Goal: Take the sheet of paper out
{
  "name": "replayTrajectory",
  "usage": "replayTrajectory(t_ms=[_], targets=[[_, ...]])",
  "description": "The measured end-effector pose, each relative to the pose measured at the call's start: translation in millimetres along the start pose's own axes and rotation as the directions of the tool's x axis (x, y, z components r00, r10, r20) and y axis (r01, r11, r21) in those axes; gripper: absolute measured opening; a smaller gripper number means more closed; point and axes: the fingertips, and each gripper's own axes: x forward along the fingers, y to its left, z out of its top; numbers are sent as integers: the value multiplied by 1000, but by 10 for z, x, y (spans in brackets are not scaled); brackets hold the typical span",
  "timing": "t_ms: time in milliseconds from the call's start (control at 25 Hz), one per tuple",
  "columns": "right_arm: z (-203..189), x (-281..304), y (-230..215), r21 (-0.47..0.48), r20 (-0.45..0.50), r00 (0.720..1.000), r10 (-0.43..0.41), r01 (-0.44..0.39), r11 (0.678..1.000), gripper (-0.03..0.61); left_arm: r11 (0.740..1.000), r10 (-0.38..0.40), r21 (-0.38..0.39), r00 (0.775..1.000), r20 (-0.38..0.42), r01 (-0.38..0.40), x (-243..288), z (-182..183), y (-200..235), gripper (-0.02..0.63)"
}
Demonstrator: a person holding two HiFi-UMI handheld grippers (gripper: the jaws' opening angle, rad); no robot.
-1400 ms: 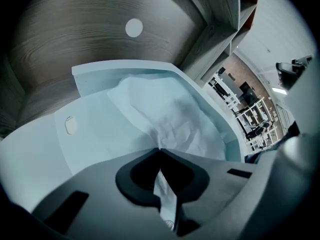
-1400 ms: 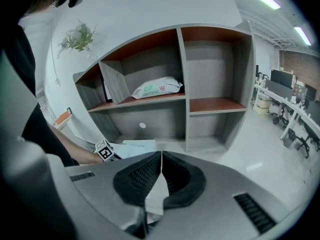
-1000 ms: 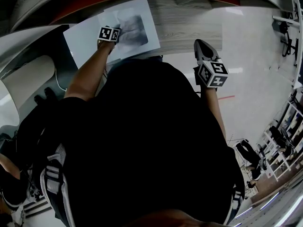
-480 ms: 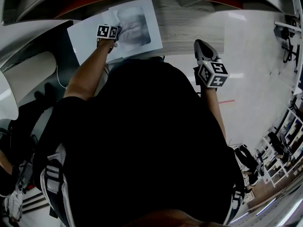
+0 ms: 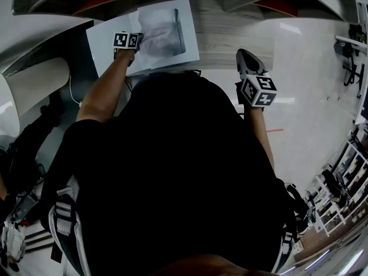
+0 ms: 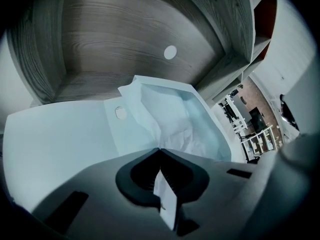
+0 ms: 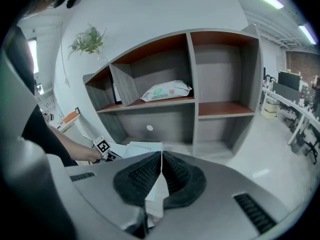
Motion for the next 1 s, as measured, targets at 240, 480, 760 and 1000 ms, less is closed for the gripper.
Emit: replayTrajectory(t_ms=[240, 480, 760, 1000], targets=[[42, -16, 47, -15, 14, 1000, 18, -18, 1000, 15, 999, 29, -34, 999, 32, -28, -204, -67, 76, 25], [40, 12, 71, -23, 24, 999, 43, -42, 999, 14, 997, 63, -58, 996, 68, -59, -402, -93, 163, 25], [71, 44, 123, -39, 38, 997, 70, -69, 997, 15, 993, 100, -79, 990, 99, -92, -620, -171, 238, 25], [74, 57, 160, -56, 39, 995, 95, -93, 994, 14, 989, 129, -90, 985, 116, -118, -768, -255, 273, 25]])
